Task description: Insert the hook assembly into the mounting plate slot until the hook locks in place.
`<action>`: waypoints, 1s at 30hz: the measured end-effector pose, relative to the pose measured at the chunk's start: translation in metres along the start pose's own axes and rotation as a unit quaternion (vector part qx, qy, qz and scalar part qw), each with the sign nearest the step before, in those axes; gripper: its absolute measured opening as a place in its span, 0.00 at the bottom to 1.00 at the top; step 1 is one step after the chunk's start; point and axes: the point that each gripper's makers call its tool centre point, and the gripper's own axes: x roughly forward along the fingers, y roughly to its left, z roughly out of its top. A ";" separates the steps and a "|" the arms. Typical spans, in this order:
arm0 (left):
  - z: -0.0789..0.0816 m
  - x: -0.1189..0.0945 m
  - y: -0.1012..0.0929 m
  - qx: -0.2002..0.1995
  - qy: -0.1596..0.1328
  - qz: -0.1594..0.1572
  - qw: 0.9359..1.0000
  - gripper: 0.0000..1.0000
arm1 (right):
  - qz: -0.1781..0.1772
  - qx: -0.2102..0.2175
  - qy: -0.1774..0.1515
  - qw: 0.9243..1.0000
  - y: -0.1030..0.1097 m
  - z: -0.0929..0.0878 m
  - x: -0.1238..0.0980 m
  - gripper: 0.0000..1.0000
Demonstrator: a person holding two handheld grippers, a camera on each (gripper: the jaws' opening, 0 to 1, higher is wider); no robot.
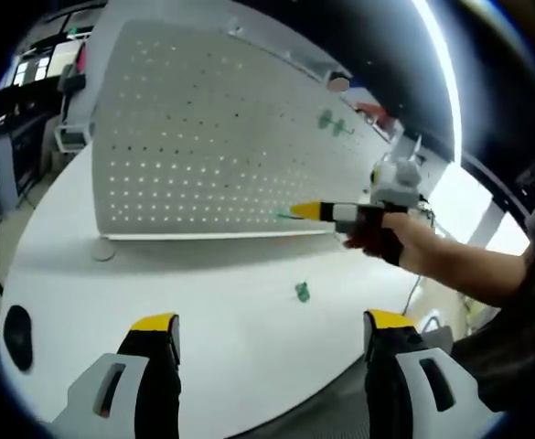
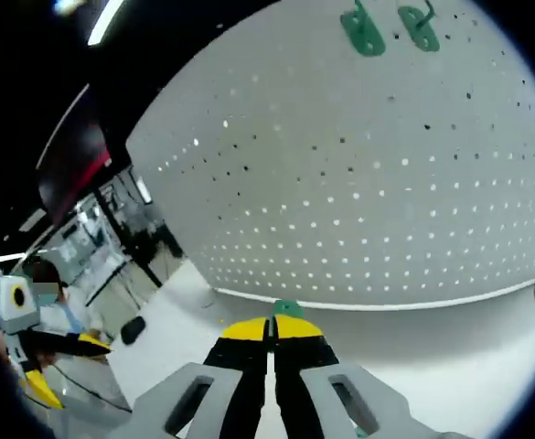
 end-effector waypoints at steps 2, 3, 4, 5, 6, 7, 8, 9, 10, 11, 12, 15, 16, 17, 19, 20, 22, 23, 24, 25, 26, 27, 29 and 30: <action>0.001 0.000 0.000 0.001 -0.002 0.001 1.000 0.84 | 0.020 -0.010 -0.003 1.000 0.016 0.006 -0.008 0.00; 0.002 0.001 0.000 0.000 -0.004 0.001 1.000 0.84 | 0.027 -0.014 -0.005 1.000 0.022 0.007 -0.010 0.00; 0.003 0.001 0.000 0.000 -0.005 0.000 1.000 0.83 | 0.043 -0.005 -0.012 0.999 0.031 0.008 -0.014 0.00; 0.003 0.002 -0.001 -0.001 -0.005 -0.001 1.000 0.83 | 0.057 0.012 -0.013 0.998 0.039 0.007 -0.017 0.00; 0.003 0.003 -0.002 -0.001 -0.005 -0.003 1.000 0.83 | 0.064 0.008 -0.007 0.998 0.046 0.004 -0.021 0.00; 0.003 0.004 -0.002 0.000 -0.005 -0.003 1.000 0.83 | 0.068 0.003 -0.005 0.998 0.051 0.002 -0.023 0.00; 0.004 0.005 -0.003 0.001 -0.005 -0.004 1.000 0.82 | 0.077 0.000 -0.002 0.997 0.059 -0.001 -0.027 0.00; 0.004 0.005 -0.004 0.003 -0.005 -0.005 1.000 0.82 | 0.083 0.001 0.000 0.997 0.064 -0.003 -0.030 0.00; 0.005 0.006 -0.004 0.002 -0.005 -0.007 1.000 0.82 | 0.093 0.007 0.003 0.996 0.072 -0.006 -0.033 0.00; 0.005 0.007 -0.005 0.001 -0.005 -0.009 1.000 0.81 | 0.102 0.009 0.006 0.995 0.078 -0.009 -0.036 0.00; 0.006 0.008 -0.007 -0.001 -0.005 -0.014 1.000 0.80 | 0.110 0.013 0.010 0.994 0.084 -0.012 -0.038 0.00; 0.009 0.009 -0.011 0.001 -0.009 -0.025 1.000 0.73 | 0.137 0.031 0.020 0.990 0.104 -0.023 -0.045 0.00; 0.009 0.010 -0.012 0.001 -0.009 -0.027 1.000 0.72 | 0.139 0.031 0.023 0.990 0.105 -0.024 -0.046 0.00; 0.011 0.011 -0.014 0.003 -0.010 -0.030 0.999 0.71 | 0.142 0.035 0.026 0.989 0.109 -0.027 -0.048 0.00; 0.012 0.012 -0.016 0.006 -0.011 -0.034 0.999 0.70 | 0.154 0.045 0.028 0.987 0.118 -0.030 -0.052 0.00; 0.012 0.012 -0.017 0.007 -0.010 -0.037 0.999 0.70 | 0.158 0.047 0.028 0.986 0.122 -0.030 -0.053 0.00; 0.011 0.013 -0.020 0.006 -0.008 -0.047 0.999 0.68 | 0.168 0.051 0.029 0.984 0.130 -0.031 -0.057 0.00; 0.011 0.014 -0.022 0.006 -0.008 -0.051 0.999 0.66 | 0.172 0.054 0.029 0.983 0.134 -0.031 -0.058 0.00; 0.011 0.014 -0.023 0.006 -0.008 -0.053 0.999 0.64 | 0.178 0.054 0.029 0.982 0.139 -0.032 -0.060 0.00; 0.011 0.014 -0.024 0.007 -0.009 -0.057 0.998 0.63 | 0.182 0.052 0.030 0.981 0.142 -0.032 -0.061 0.00; 0.012 0.014 -0.026 0.007 -0.010 -0.061 0.998 0.61 | 0.184 0.052 0.032 0.981 0.144 -0.033 -0.062 0.00; 0.012 0.014 -0.027 0.007 -0.011 -0.064 0.998 0.57 | 0.187 0.051 0.031 0.980 0.147 -0.033 -0.064 0.00; 0.013 0.012 -0.032 0.010 -0.011 -0.077 0.997 0.49 | 0.192 0.057 0.030 0.979 0.150 -0.033 -0.065 0.00; 0.014 0.011 -0.036 0.012 -0.013 -0.083 0.996 0.45 | 0.194 0.056 0.031 0.979 0.151 -0.033 -0.066 0.00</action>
